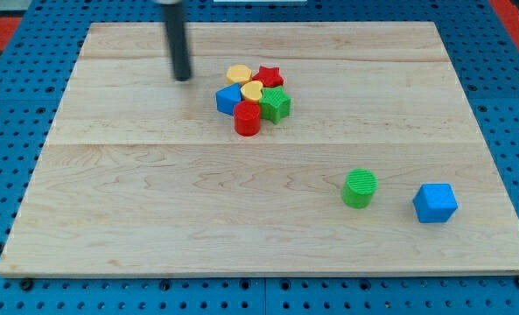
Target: Push the green circle closer to the group of blocks
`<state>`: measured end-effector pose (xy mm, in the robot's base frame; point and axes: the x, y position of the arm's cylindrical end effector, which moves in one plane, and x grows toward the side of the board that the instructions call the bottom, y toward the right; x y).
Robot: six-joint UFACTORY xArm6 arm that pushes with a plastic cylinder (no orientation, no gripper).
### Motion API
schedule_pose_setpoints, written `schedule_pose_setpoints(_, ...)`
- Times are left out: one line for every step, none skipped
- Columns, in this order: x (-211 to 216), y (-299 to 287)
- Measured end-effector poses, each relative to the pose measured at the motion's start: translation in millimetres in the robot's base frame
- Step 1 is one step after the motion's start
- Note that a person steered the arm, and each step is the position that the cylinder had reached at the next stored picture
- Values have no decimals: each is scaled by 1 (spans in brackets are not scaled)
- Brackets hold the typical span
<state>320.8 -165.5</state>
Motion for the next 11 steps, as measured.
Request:
schedule_pose_setpoints(123, 6)
schedule_pose_setpoints(235, 111)
schedule_pose_setpoints(258, 236)
schedule_pose_setpoints(251, 295)
schedule_pose_setpoints(222, 300)
schedule_pose_setpoints(188, 271)
schedule_pose_setpoints(158, 234)
schedule_pose_setpoints(128, 222)
schedule_pose_setpoints(114, 226)
schedule_pose_setpoints(102, 245)
schedule_pose_setpoints(88, 220)
